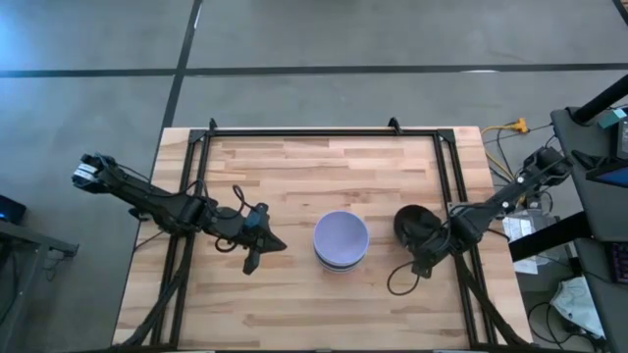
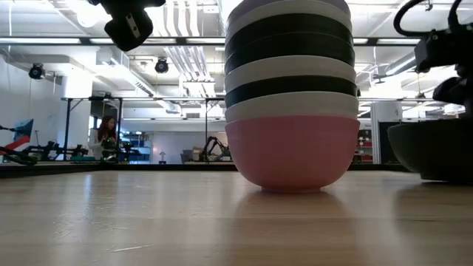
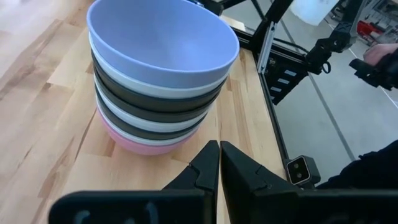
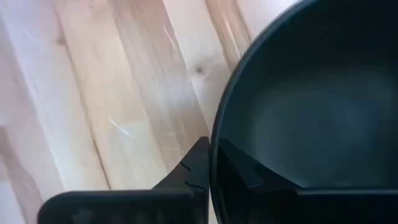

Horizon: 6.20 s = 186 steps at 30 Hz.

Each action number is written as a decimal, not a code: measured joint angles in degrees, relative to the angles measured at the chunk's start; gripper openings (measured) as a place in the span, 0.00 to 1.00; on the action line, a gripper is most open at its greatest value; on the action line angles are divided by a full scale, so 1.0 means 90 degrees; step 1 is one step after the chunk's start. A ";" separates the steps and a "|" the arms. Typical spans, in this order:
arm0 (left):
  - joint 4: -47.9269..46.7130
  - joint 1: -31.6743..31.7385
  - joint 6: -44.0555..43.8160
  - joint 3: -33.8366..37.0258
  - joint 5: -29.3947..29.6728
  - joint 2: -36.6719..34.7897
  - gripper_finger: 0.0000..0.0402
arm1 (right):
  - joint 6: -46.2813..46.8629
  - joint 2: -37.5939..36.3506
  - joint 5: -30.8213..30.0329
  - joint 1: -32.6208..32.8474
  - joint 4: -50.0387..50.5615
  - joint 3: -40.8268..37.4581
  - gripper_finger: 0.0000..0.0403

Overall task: Nest bowls inside each other
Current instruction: Stack the black bowl on top of the purple bowl

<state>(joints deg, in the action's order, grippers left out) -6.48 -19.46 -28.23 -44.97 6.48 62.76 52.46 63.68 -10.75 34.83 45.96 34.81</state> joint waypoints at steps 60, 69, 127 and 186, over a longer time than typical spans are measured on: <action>0.0000 0.0000 0.0013 -0.0002 -0.0017 0.0000 0.00 | -0.7778 0.4466 0.0773 -0.1181 0.4124 0.9352 0.03; -0.0002 0.0000 0.0015 -0.0002 -0.0022 0.0000 0.00 | -0.7710 0.4563 0.0771 -0.1237 0.3632 0.8743 0.03; 0.0551 0.0291 0.0406 0.0000 -0.0077 0.0002 0.00 | -0.6053 0.4512 0.0744 -0.1360 0.3354 0.8786 0.15; 0.1314 0.0839 0.0729 -0.1373 -0.0643 0.1570 0.00 | -0.4040 0.1559 -0.0385 -0.1204 0.0618 0.6256 0.22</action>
<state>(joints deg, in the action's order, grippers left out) 5.35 -11.91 -21.67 -57.32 0.69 76.90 16.10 77.71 -14.22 23.99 51.52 91.12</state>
